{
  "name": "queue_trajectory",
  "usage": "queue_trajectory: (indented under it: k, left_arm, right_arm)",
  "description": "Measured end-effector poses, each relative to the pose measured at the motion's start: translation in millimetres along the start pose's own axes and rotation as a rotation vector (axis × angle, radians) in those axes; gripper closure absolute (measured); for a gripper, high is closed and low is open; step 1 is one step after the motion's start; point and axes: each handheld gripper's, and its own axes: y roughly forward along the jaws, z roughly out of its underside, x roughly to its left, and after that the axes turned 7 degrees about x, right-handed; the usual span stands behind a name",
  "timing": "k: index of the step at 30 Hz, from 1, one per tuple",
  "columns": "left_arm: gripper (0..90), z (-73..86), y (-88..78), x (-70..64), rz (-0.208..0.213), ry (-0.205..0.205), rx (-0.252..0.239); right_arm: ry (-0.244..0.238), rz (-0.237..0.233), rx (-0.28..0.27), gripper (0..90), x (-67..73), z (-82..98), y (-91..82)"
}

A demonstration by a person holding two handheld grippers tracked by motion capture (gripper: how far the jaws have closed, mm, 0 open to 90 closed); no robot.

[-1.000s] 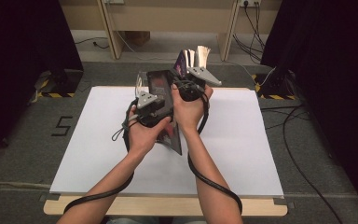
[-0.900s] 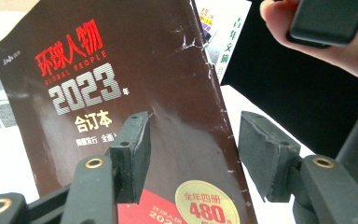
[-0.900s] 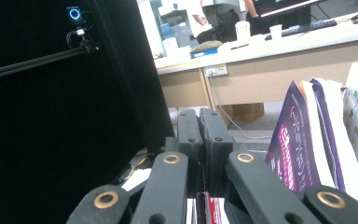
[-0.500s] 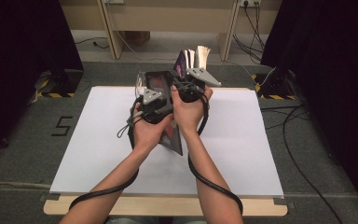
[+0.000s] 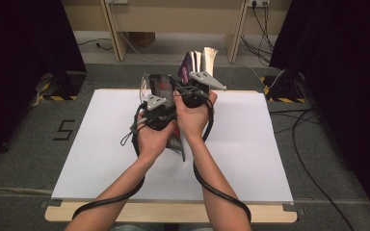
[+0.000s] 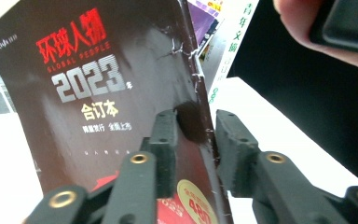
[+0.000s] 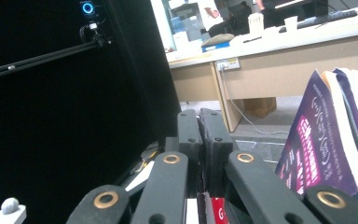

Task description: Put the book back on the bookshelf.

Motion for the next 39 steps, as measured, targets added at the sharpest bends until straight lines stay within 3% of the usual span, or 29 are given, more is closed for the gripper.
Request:
queue_trajectory:
  k: [5, 7, 11, 15, 18, 25, 31, 39]
  left_arm:
    - [84.1, 7.0, -9.8, 9.6, -0.002, -0.028, -0.017]
    - [86.4, 9.7, -13.5, 14.7, 0.008, -0.054, -0.036]
    - [87.1, 13.6, -20.3, 19.9, 0.005, -0.058, -0.062]
    - [87.2, 16.6, -24.5, 30.1, 0.001, -0.081, -0.07]
    - [87.2, 18.4, -30.3, 39.2, -0.006, -0.091, -0.082]
    - [87.2, 20.1, -44.9, 48.2, -0.022, -0.072, -0.108]
    - [87.3, 21.7, -53.3, 54.1, -0.027, -0.058, -0.12]
    - [87.3, 22.7, -60.7, 60.7, -0.025, -0.048, -0.131]
  right_arm:
    - [-0.012, -0.019, 0.007, 88.7, 5.0, 0.8, 0.2]
    - [-0.017, -0.026, 0.01, 88.7, 6.8, 0.5, 0.4]
    - [-0.038, -0.048, 0.018, 87.5, 11.2, -0.6, 2.1]
    - [-0.068, -0.074, 0.011, 69.1, 12.3, -5.1, -0.2]
    - [-0.085, -0.075, 0.007, 60.5, 9.6, -8.9, -8.6]
    - [-0.101, -0.017, 0.024, 54.1, -18.4, 0.1, -26.2]
    - [-0.099, 0.037, 0.078, 51.2, -47.9, 28.2, -44.2]
    - [-0.112, 0.104, 0.117, 48.4, -73.9, 58.4, -70.1]
